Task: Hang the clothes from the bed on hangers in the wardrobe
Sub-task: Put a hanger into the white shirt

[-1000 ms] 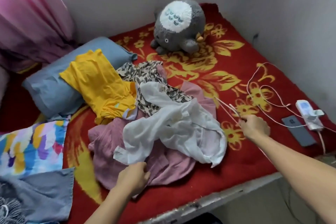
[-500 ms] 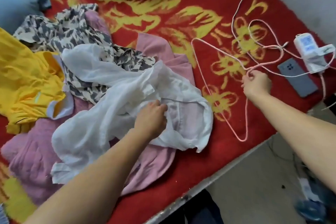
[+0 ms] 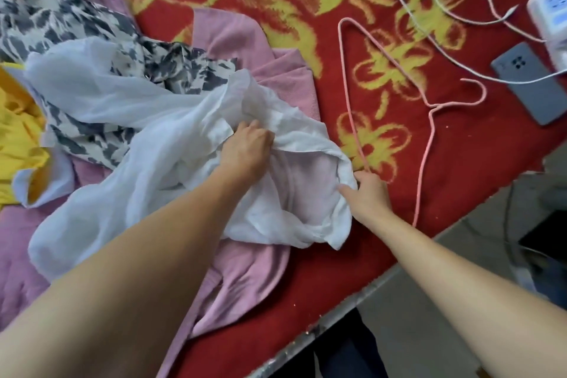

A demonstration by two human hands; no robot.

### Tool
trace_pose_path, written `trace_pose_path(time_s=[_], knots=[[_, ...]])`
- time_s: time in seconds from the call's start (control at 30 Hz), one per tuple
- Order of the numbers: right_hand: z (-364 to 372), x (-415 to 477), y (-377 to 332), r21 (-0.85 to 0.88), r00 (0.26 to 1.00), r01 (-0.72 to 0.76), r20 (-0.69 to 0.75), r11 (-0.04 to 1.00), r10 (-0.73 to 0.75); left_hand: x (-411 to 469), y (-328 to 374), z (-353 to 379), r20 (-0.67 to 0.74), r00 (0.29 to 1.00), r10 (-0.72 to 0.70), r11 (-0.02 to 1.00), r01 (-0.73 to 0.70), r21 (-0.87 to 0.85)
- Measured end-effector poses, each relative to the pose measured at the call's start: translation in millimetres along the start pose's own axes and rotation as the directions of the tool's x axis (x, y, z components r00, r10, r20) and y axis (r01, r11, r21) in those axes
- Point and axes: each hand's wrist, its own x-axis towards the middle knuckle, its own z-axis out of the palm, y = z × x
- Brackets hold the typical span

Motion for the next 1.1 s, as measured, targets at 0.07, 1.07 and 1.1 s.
trace_pose_path(time_s=[0.07,1.07,1.1], knots=[[-8,-2,-9,0.295,0.998,-0.066,-0.004,0.953,0.07,-13,1,-15,-0.069,0.997,0.023,0.988,-0.033,-0.149],[-232,-358,-263,-0.209,0.291,0.942,0.121,0.262,-0.949,-496,-2,-363,-0.623,0.781,0.049,0.968,0.116,0.221],[-238,-374,-262,-0.215,0.253,0.95,0.1,0.228,-0.962,-514,0,-363,-0.624,0.78,0.044,0.963,0.134,0.235]])
